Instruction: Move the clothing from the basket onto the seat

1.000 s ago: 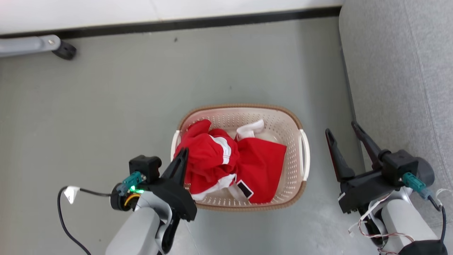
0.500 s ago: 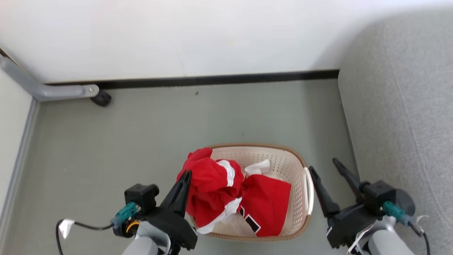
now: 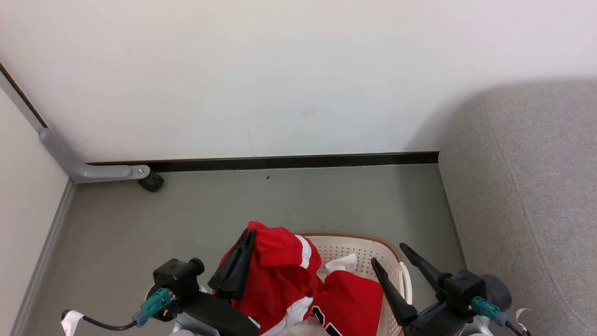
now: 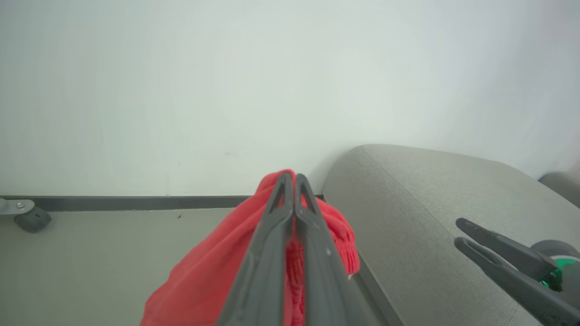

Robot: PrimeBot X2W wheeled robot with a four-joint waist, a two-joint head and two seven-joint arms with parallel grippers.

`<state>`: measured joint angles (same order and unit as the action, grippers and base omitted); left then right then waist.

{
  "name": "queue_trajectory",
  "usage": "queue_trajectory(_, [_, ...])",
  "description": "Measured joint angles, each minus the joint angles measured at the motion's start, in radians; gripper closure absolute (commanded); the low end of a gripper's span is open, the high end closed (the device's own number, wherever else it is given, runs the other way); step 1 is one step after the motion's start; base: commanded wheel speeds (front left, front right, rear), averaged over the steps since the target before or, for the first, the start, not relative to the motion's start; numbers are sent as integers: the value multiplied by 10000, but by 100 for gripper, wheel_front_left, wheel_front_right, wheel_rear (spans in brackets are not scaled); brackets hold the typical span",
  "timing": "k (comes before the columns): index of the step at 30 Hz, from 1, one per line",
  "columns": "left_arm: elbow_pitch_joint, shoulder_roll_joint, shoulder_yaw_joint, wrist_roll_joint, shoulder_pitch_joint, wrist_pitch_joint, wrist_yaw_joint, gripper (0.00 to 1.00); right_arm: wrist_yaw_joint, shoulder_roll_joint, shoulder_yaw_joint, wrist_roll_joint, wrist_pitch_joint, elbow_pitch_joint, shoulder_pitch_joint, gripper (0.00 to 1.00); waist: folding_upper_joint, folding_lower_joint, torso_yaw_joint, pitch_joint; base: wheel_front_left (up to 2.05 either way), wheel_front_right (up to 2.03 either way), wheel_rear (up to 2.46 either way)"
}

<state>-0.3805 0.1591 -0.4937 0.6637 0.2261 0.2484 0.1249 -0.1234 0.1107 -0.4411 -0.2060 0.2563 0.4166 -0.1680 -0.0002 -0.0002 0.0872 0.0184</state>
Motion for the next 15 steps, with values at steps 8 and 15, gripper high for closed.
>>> queue_trajectory(8, [1875, 309, -270, -416, -309, -90, -25, 100, -2, -10, -1129, -88, 0, -428, -125, 0, 0, 1, 89, -359, 0, 0, 0])
queue_trajectory(15, [2884, 447, -449, -497, -356, -575, -196, 100, -2, 31, -2316, -257, 2, -610, -852, 0, 0, 2, 166, -419, 0, 0, 0])
